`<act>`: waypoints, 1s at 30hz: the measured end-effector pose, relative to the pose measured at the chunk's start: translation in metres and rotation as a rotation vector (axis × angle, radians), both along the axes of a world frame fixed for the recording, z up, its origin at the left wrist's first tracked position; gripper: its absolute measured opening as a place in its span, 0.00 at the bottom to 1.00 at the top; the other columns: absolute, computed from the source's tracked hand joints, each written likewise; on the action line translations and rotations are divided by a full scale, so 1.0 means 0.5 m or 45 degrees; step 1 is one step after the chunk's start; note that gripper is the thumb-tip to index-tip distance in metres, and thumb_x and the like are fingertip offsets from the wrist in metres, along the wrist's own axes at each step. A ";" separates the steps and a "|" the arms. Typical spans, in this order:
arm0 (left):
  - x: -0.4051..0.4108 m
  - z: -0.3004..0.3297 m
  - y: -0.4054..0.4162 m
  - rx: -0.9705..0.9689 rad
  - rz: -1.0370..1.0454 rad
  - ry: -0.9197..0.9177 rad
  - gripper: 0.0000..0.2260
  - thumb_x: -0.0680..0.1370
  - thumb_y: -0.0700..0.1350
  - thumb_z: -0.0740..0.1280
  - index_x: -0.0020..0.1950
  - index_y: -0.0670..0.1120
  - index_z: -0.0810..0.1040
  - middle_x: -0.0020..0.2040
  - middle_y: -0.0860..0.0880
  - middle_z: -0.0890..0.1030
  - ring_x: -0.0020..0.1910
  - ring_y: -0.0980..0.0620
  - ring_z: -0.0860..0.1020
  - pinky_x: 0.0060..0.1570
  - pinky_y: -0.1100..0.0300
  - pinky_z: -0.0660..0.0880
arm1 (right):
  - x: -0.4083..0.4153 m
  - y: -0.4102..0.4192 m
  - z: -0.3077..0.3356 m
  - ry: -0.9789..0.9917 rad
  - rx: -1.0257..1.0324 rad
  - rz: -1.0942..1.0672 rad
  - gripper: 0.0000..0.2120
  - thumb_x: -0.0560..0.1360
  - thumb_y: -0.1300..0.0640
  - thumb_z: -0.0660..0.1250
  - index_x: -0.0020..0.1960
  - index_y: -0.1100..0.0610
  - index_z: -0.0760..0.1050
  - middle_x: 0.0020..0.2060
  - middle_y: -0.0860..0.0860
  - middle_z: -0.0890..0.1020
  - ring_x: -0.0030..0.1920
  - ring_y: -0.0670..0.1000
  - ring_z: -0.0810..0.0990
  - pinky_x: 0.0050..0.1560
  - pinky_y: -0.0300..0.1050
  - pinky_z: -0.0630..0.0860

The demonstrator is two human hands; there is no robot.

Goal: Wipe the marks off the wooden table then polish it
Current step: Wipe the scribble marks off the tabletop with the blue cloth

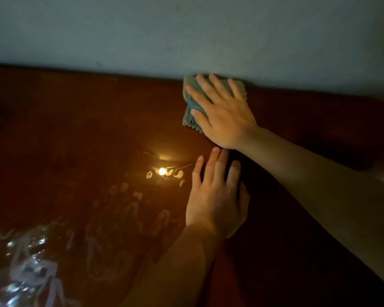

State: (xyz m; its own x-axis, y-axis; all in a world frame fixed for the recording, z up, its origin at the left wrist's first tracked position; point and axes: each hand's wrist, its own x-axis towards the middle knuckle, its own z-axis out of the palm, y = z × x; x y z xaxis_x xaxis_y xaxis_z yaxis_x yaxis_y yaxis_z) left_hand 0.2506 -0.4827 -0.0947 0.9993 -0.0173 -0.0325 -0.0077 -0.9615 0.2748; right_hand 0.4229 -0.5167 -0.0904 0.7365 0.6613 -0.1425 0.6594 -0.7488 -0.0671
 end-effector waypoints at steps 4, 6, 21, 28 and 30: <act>0.000 -0.013 0.000 0.007 -0.010 -0.027 0.24 0.80 0.56 0.54 0.73 0.45 0.64 0.72 0.42 0.70 0.76 0.42 0.63 0.76 0.43 0.53 | -0.030 -0.006 -0.003 0.031 0.038 0.104 0.29 0.85 0.41 0.47 0.83 0.50 0.52 0.83 0.52 0.52 0.83 0.56 0.47 0.81 0.61 0.43; -0.001 -0.018 0.000 -0.005 -0.023 -0.034 0.25 0.80 0.56 0.54 0.74 0.45 0.63 0.73 0.42 0.68 0.76 0.43 0.61 0.76 0.43 0.52 | -0.036 -0.047 -0.001 0.058 0.084 0.137 0.28 0.84 0.42 0.49 0.82 0.49 0.55 0.83 0.51 0.54 0.83 0.55 0.48 0.81 0.59 0.42; 0.032 0.016 -0.048 -0.119 -0.022 -0.056 0.18 0.79 0.51 0.57 0.66 0.47 0.73 0.70 0.45 0.72 0.74 0.46 0.65 0.73 0.46 0.52 | -0.131 -0.352 -0.018 -0.019 0.027 -0.477 0.31 0.82 0.39 0.44 0.82 0.48 0.55 0.82 0.53 0.56 0.82 0.58 0.51 0.79 0.61 0.48; 0.047 -0.005 -0.141 -0.010 -0.266 -0.056 0.21 0.83 0.52 0.55 0.73 0.46 0.70 0.76 0.44 0.67 0.78 0.44 0.61 0.73 0.40 0.59 | -0.038 -0.578 -0.008 -0.099 0.102 -0.910 0.30 0.82 0.39 0.49 0.82 0.49 0.58 0.82 0.54 0.57 0.82 0.59 0.54 0.79 0.62 0.54; 0.048 -0.010 -0.139 0.015 -0.262 -0.058 0.21 0.83 0.52 0.55 0.73 0.46 0.70 0.77 0.44 0.67 0.79 0.44 0.60 0.74 0.40 0.57 | -0.021 -0.621 -0.002 -0.053 0.216 -1.013 0.28 0.85 0.42 0.50 0.83 0.51 0.57 0.82 0.55 0.55 0.80 0.62 0.58 0.75 0.63 0.62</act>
State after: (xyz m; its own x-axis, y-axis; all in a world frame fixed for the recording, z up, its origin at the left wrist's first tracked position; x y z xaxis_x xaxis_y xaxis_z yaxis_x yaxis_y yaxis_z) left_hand 0.2748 -0.5523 -0.0998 0.9752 -0.2211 0.0114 -0.2165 -0.9415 0.2582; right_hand 0.4126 -0.8270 -0.0912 0.9974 -0.0517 -0.0497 -0.0610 -0.9760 -0.2092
